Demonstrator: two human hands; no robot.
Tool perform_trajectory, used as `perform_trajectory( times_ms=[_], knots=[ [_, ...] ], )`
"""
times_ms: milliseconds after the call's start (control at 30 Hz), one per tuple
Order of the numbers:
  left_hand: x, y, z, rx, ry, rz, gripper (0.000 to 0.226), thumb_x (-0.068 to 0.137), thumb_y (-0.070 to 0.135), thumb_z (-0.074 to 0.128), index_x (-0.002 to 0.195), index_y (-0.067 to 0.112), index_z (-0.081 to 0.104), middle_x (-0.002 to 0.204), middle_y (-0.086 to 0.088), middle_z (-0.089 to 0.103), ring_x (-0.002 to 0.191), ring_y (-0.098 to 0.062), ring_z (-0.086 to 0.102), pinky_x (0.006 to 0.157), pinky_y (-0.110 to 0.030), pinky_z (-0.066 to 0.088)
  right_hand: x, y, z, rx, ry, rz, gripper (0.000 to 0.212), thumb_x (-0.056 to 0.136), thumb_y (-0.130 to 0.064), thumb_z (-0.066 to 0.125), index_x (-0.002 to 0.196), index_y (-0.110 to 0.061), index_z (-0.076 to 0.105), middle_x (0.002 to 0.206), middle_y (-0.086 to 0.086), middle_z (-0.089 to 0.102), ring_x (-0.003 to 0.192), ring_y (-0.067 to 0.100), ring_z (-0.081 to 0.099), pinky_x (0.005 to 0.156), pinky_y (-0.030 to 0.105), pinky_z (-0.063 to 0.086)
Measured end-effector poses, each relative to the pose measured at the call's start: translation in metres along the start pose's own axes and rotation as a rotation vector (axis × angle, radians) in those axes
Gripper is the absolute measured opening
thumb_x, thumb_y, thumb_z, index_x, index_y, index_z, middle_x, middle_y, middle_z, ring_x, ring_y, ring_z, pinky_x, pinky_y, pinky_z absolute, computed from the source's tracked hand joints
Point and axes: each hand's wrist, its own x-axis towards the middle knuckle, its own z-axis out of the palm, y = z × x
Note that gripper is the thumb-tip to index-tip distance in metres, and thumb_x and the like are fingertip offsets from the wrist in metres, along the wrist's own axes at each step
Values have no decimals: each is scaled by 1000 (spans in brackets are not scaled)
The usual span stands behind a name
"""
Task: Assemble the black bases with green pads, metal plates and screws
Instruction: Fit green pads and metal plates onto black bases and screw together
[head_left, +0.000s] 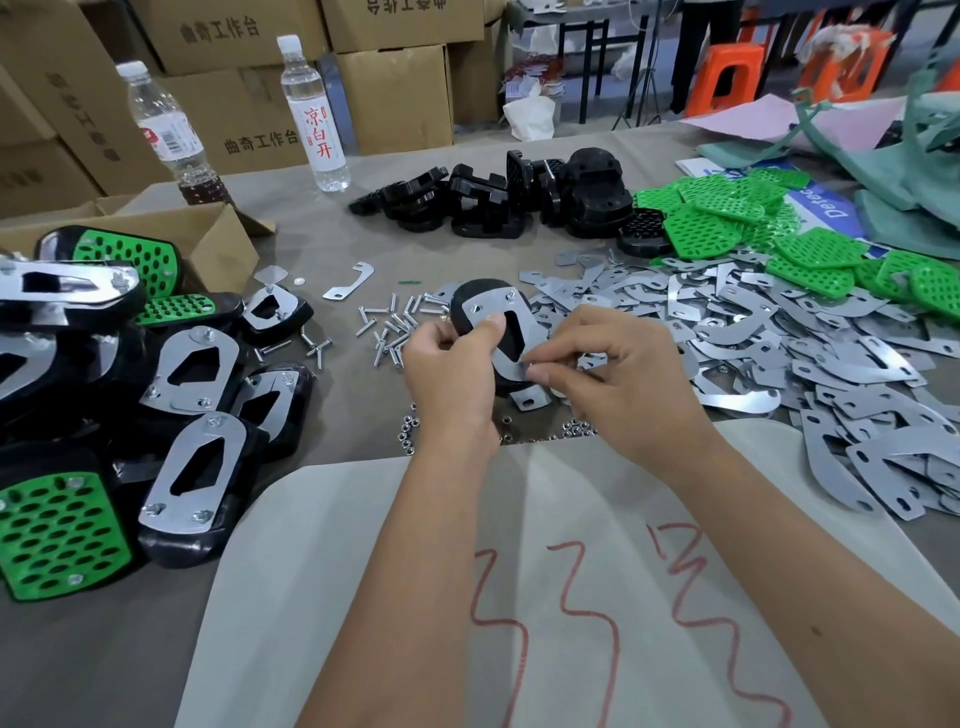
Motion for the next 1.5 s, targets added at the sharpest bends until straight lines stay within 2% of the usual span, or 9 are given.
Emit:
perform_trajectory(
  times_ms=[100, 300, 500, 667, 867, 1000, 1133, 1267, 1500],
  knots=[
    [5, 0, -4, 4, -48, -59, 28, 79, 9, 77, 97, 15, 57, 94, -8, 55, 83, -27, 49, 78, -44, 44, 0, 4, -3, 34, -77, 14, 12, 86, -9, 83, 96, -16, 84, 83, 1, 66, 71, 22, 61, 56, 42, 51],
    [4, 0, -3, -11, -50, -91, 21, 86, 3, 76, 94, 10, 57, 85, -15, 66, 75, -27, 63, 75, -44, 54, -2, 4, -3, 50, -9, 14, 13, 83, -11, 87, 94, -18, 85, 78, -1, 63, 70, 24, 57, 56, 34, 46],
    [0, 0, 0, 22, 5, 9, 28, 73, 18, 78, 89, 7, 58, 87, -13, 61, 79, -27, 57, 82, -57, 56, -2, -3, 0, -48, 37, -25, 11, 81, -14, 89, 91, -14, 84, 76, 0, 63, 67, 21, 55, 56, 38, 50],
    [-3, 1, 6, 30, 39, 71, 32, 66, 26, 77, 79, 13, 51, 80, -10, 58, 74, -24, 54, 74, -45, 51, -2, -8, 2, -134, 100, -59, 9, 78, -15, 90, 84, -16, 83, 75, -3, 66, 66, 19, 59, 60, 32, 51],
    [-2, -1, 2, 46, 61, 25, 35, 65, 26, 77, 86, 10, 53, 82, -11, 58, 74, -24, 54, 77, -55, 57, -2, -9, -4, -195, 7, -130, 9, 92, -6, 77, 96, -11, 83, 87, -2, 71, 70, 7, 66, 58, 31, 56],
    [1, -2, 1, -7, 96, -4, 32, 65, 23, 77, 82, 12, 52, 83, -13, 62, 73, -25, 59, 75, -57, 59, -4, -8, 0, 23, 84, 63, 19, 92, 3, 73, 100, -13, 81, 80, -4, 70, 56, 6, 62, 47, 24, 53],
    [0, -3, 2, -34, 73, -27, 34, 68, 22, 77, 93, 9, 58, 88, -15, 62, 78, -28, 57, 88, -69, 53, -2, -6, 1, 24, 83, 107, 17, 89, -5, 79, 91, -22, 81, 75, -14, 71, 61, 8, 61, 57, 19, 49],
    [1, -7, 5, -41, 69, -44, 33, 70, 20, 79, 93, 10, 57, 88, -14, 60, 79, -27, 55, 88, -66, 55, -1, -8, 3, -5, 47, 91, 10, 86, -9, 82, 88, -19, 82, 80, -6, 68, 73, 11, 60, 72, 17, 45],
    [7, -15, 4, -53, 71, -85, 27, 84, 10, 79, 79, 12, 53, 79, -10, 66, 71, -26, 63, 73, -46, 56, -1, -7, 2, 148, 56, 165, 14, 90, -3, 77, 91, -17, 80, 76, -7, 68, 58, 6, 56, 55, 20, 48]
  ],
)
